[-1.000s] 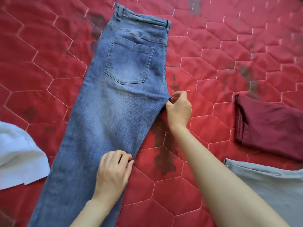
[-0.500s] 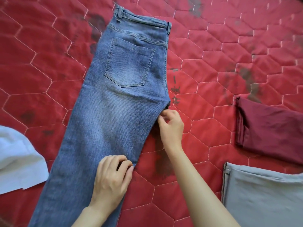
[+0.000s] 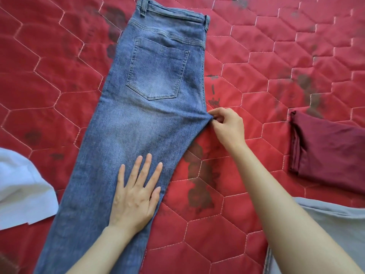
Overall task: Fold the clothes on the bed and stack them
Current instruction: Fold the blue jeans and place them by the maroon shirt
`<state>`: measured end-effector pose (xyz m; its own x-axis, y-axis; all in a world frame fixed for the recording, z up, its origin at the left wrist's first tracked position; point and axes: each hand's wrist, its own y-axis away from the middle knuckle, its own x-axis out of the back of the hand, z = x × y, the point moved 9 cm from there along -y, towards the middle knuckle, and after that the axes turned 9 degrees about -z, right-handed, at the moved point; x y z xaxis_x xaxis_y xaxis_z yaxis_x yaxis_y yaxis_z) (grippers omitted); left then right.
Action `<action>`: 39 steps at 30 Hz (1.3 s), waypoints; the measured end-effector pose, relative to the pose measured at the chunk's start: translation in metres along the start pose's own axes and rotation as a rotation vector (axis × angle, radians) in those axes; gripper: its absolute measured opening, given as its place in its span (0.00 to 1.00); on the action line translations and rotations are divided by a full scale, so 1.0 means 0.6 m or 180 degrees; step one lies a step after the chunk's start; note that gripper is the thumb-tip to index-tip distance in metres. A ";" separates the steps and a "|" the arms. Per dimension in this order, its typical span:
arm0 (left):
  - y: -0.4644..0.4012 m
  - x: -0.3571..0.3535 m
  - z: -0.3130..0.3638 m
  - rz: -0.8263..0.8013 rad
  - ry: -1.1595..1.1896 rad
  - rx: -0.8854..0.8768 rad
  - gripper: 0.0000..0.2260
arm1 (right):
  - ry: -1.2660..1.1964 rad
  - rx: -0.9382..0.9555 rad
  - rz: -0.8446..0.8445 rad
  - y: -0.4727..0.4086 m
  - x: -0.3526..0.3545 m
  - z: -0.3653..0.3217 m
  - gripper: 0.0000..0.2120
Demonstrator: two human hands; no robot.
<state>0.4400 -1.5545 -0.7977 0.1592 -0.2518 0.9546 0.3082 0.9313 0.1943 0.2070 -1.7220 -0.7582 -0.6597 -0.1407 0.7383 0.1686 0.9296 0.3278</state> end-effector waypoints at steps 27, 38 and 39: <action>-0.268 0.080 -0.081 0.0057 -0.0101 0.0554 0.24 | 0.2154 0.1178 -0.0134 -0.037 -0.164 -0.175 0.27; -0.404 0.109 -0.080 0.0112 -0.0264 0.0446 0.25 | 0.1901 0.0331 0.0379 -0.052 -0.083 -0.091 0.26; -0.416 0.111 -0.082 0.0117 -0.0283 0.0460 0.25 | 0.1834 0.0547 0.0412 -0.079 -0.085 -0.121 0.26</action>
<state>0.4200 -1.8168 -0.7938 0.0822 -0.1985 0.9767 0.1645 0.9692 0.1831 0.2858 -1.7833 -0.7685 -0.1316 -0.1399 0.9814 0.0687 0.9863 0.1498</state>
